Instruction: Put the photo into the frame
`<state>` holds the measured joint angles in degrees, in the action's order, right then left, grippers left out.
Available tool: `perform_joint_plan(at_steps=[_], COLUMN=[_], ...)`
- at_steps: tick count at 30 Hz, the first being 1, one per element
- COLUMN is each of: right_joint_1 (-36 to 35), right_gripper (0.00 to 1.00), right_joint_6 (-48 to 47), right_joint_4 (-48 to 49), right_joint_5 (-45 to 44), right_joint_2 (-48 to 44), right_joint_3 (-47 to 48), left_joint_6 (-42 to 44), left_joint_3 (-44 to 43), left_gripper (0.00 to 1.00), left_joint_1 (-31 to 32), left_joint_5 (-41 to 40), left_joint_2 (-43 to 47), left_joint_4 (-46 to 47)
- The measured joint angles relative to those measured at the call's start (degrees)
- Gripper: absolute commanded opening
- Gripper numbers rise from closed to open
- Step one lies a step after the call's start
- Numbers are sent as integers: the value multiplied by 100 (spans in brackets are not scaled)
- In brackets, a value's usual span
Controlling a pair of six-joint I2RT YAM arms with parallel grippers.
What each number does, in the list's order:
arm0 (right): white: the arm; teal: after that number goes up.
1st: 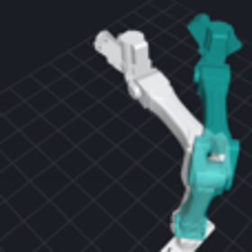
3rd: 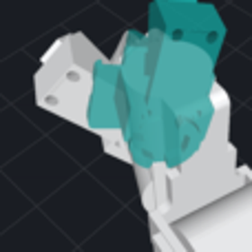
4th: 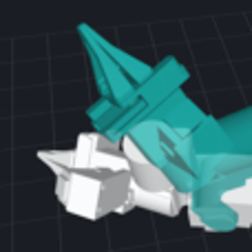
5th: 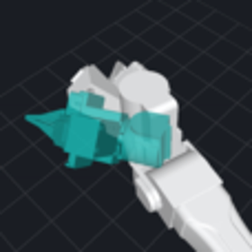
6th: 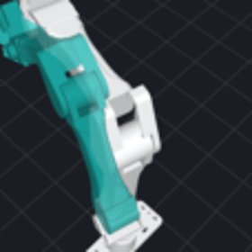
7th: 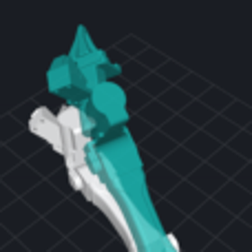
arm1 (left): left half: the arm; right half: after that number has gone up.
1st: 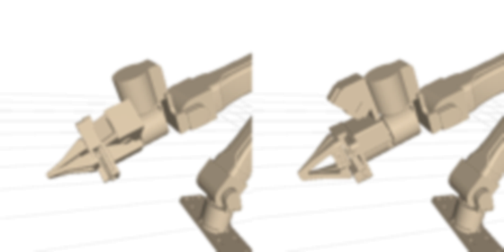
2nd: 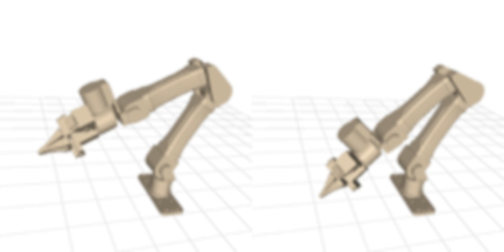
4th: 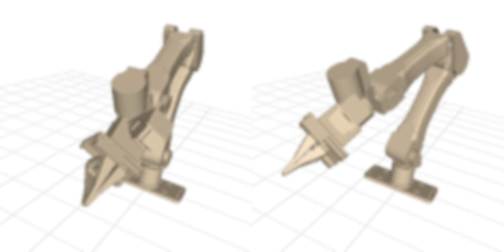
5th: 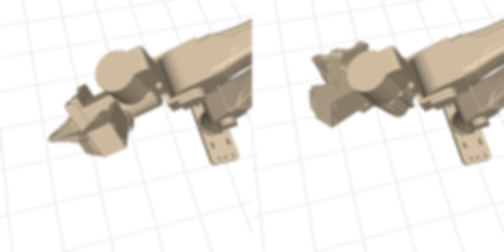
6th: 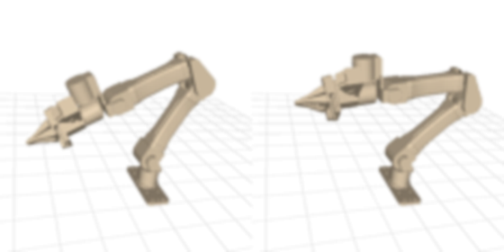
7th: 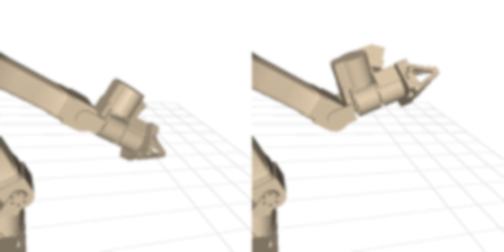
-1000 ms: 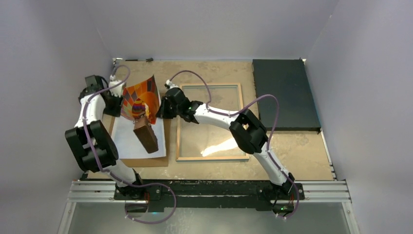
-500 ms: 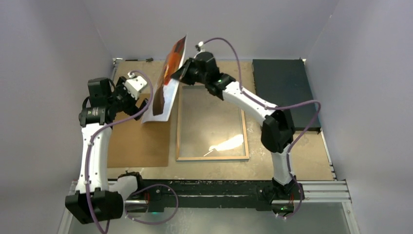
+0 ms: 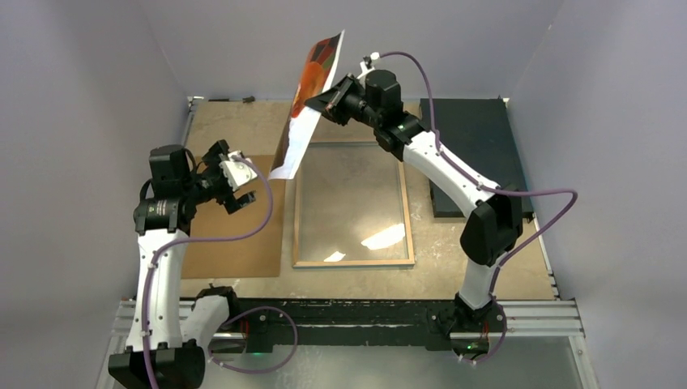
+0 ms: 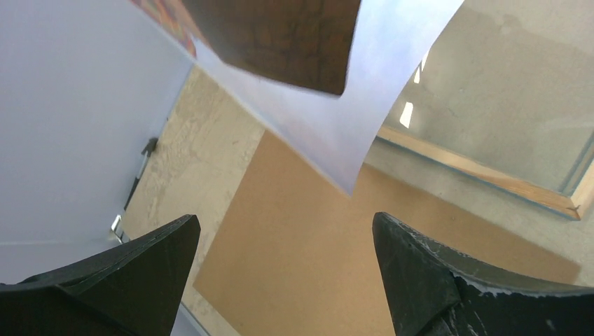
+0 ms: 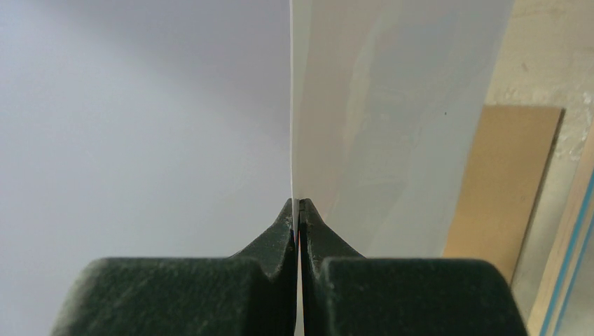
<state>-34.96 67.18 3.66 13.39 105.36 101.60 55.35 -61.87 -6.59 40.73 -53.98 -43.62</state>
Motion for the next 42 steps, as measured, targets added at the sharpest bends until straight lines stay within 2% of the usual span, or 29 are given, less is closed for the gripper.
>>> perform_joint_plan(at_steps=[5, 10, 15, 23, 32, 35, 38, 41, 42], right_joint_1=[-57, -98, -177, -352, -354, -361, -326, -177, -74], right_gripper=[0, 0, 0, 0, 28, 47, 72, 96, 98], right_joint_6=[278, 505, 706, 940, 1130, 1093, 885, 343, 26], right_joint_4=[142, 372, 562, 767, 885, 809, 682, 579, 505], right_joint_5=[13, 20, 114, 212, 310, 400, 496, 973, 1298], right_joint_2=[-81, -81, -81, -151, -166, -170, -205, -227, -214], right_joint_3=[-273, -365, -365, -586, -909, -931, -933, -901, -824], left_joint_6=[76, -247, -1040, -1930, -2181, -2173, -2127, -2044, -2006], left_joint_3=[315, 1027, 1532, 1405, 1408, 1408, 1408, 1381, 1338], left_gripper=[92, 86, 72, 45, 2, 0, 0, 0, 0], left_joint_1=[26, 33, 37, 39, 42, 59, 68, 68, 68], left_joint_5=[413, 586, 372, 258, -22, -81, -92, -57, -37], left_joint_2=[588, 1340, 1561, 844, 1134, 1283, 1307, 1268, 1228], left_joint_4=[76, 605, 1659, 2555, 2924, 3023, 3021, 2883, 2804])
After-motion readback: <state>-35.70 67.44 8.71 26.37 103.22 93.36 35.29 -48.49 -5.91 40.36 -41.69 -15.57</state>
